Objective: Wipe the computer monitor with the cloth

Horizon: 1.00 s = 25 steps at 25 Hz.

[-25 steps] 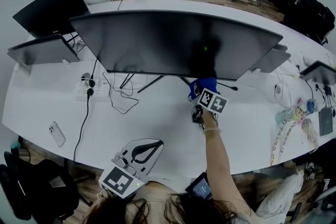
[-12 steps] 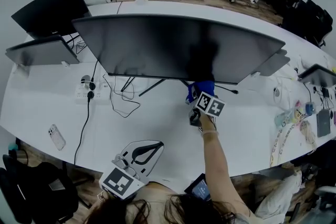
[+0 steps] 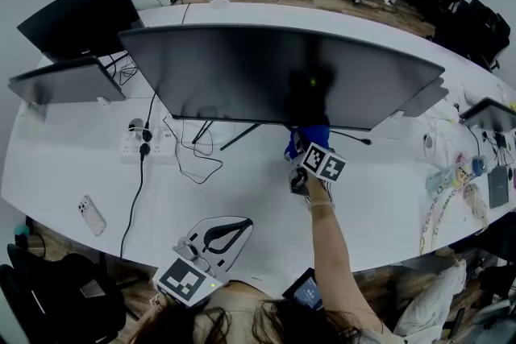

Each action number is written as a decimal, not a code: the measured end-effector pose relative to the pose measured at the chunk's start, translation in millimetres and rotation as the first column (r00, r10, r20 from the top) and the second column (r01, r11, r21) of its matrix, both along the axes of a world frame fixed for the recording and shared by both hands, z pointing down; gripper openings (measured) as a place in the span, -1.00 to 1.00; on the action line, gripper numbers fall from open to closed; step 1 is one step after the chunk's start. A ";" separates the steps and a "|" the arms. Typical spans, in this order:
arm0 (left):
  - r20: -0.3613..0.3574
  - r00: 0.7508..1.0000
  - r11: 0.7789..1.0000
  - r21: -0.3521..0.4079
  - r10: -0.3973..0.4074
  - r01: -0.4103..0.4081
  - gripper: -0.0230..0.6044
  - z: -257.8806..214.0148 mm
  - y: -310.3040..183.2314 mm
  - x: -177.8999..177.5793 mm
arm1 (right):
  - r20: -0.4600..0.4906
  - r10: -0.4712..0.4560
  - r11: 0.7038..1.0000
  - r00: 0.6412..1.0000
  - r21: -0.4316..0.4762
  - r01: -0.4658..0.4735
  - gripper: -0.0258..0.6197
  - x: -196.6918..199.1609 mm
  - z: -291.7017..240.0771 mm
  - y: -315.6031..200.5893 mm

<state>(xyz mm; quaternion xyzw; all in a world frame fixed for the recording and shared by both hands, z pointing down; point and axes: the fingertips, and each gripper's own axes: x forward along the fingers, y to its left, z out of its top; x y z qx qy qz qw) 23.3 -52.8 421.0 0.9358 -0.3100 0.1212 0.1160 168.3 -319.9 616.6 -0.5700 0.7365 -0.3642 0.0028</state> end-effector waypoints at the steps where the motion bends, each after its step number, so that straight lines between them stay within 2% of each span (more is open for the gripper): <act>1: 0.001 1.000 1.000 0.000 0.002 -0.002 -0.90 0.3 -0.1 -2.7 | 0.004 0.002 1.000 1.000 0.002 -0.002 -0.65 -2.2 0.1 -0.2; 17: 0.022 1.000 1.000 -0.012 0.021 -0.021 -0.90 7.2 0.7 -38.8 | 0.045 0.031 0.998 0.998 0.044 -0.033 -0.65 -34.3 -0.5 -2.2; 25: 0.022 0.999 1.000 -0.016 0.025 -0.024 -0.90 9.7 -1.1 -51.8 | 0.031 0.024 0.998 0.999 0.051 -0.025 -0.65 -48.2 0.9 -2.6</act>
